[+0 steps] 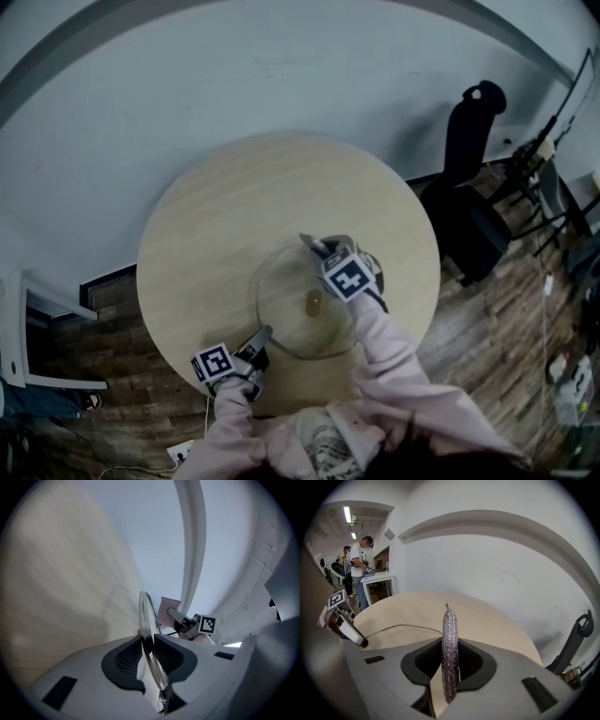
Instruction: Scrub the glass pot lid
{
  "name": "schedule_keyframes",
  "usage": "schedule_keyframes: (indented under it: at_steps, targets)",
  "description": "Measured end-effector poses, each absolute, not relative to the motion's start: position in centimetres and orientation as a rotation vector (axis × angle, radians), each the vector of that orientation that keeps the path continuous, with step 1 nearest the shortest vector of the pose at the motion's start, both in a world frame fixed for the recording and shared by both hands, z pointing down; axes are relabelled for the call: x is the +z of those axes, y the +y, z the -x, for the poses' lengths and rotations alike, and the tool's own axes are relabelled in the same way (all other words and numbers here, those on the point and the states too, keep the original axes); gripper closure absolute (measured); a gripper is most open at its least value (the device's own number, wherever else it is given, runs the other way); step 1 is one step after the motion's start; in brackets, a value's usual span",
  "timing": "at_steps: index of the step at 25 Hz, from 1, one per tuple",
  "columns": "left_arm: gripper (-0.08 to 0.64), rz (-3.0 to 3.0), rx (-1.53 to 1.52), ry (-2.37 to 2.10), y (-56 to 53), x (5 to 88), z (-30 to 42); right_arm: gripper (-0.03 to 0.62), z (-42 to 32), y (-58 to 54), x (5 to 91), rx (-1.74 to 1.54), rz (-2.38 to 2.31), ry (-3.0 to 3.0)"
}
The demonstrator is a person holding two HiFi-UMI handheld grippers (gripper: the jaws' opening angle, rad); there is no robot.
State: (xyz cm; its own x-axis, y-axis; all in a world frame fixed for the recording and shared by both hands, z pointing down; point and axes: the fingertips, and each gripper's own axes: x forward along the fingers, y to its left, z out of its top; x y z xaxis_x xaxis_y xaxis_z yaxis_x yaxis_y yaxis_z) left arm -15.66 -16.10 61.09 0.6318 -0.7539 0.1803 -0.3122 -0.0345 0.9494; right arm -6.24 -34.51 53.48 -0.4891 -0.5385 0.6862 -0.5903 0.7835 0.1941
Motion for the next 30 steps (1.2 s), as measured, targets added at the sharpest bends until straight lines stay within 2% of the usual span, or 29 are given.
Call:
schedule_keyframes:
  at_steps: [30]
  targets:
    - [0.479, -1.596, -0.443, -0.901, -16.3, 61.2, 15.4, 0.517, 10.5, -32.5, 56.0, -0.021, -0.656, -2.093]
